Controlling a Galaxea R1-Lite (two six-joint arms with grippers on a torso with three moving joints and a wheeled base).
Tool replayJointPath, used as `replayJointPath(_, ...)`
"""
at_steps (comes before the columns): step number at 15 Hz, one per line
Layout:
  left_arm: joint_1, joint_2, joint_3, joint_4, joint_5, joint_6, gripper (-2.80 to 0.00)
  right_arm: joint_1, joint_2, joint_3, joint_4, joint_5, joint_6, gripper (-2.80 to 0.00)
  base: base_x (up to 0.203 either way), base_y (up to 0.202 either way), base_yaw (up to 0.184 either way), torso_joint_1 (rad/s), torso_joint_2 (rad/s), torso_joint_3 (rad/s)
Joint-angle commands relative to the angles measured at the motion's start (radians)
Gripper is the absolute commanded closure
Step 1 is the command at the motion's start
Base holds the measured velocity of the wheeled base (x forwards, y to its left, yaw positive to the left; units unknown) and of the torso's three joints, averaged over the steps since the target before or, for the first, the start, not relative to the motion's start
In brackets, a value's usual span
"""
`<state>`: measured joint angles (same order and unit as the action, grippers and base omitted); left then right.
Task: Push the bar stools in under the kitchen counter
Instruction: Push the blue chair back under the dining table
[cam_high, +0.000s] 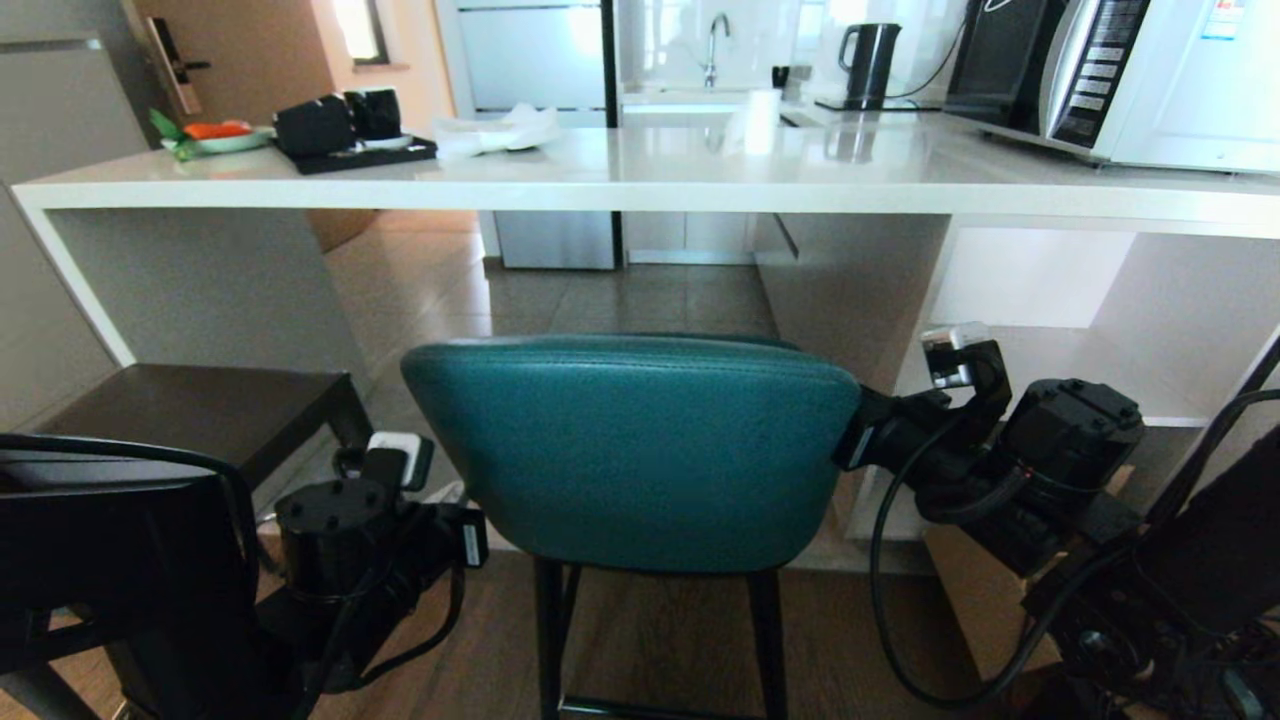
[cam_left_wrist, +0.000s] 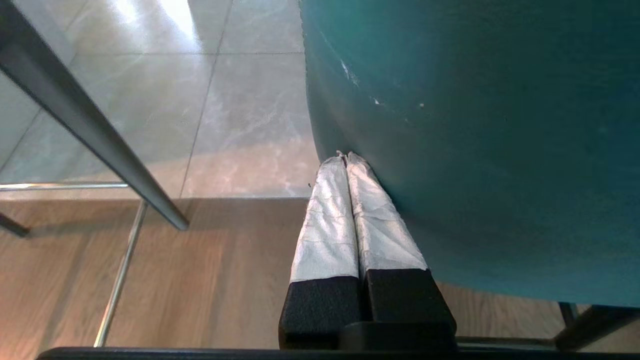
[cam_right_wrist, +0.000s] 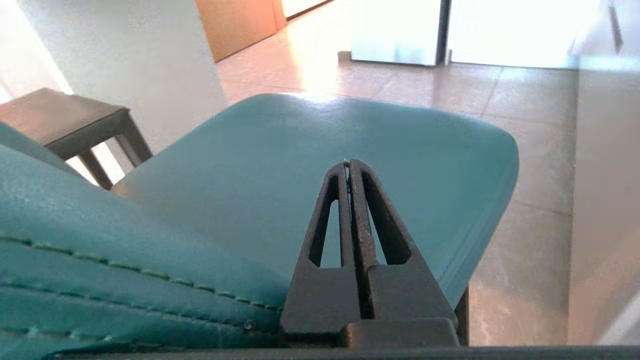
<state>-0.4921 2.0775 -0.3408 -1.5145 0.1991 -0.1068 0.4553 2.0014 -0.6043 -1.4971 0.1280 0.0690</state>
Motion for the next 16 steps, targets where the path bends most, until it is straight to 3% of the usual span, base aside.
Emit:
replayJointPath(1, -0.016, 0.023, -0.031, -0.016, -0.006, 0.000, 0.00, -0.018, 0.029, 0.018, -0.005, 0.003, 0.002, 0.00, 0.000, 0.000, 0.000, 0.000, 0.00, 0.000)
replayJointPath(7, 0.000, 0.037, -0.173, -0.016, -0.009, 0.028, 0.00, -0.195, 0.106, 0.089, -0.033, 0.073, 0.002, 0.00, 0.000, 0.000, 0.000, 0.000, 0.00, 0.000)
replayJointPath(9, 0.016, 0.075, -0.222, -0.016, -0.009, 0.070, 0.00, -0.199, 0.106, 0.089, -0.033, 0.076, 0.000, 0.00, 0.000, 0.000, 0.000, 0.013, 0.01, -0.008)
replayJointPath(16, 0.030, 0.044, -0.213, -0.016, -0.012, 0.070, 0.00, -0.194, 0.117, 0.059, -0.033, 0.072, -0.003, 0.00, 0.000, 0.000, 0.000, 0.000, 0.00, 0.000)
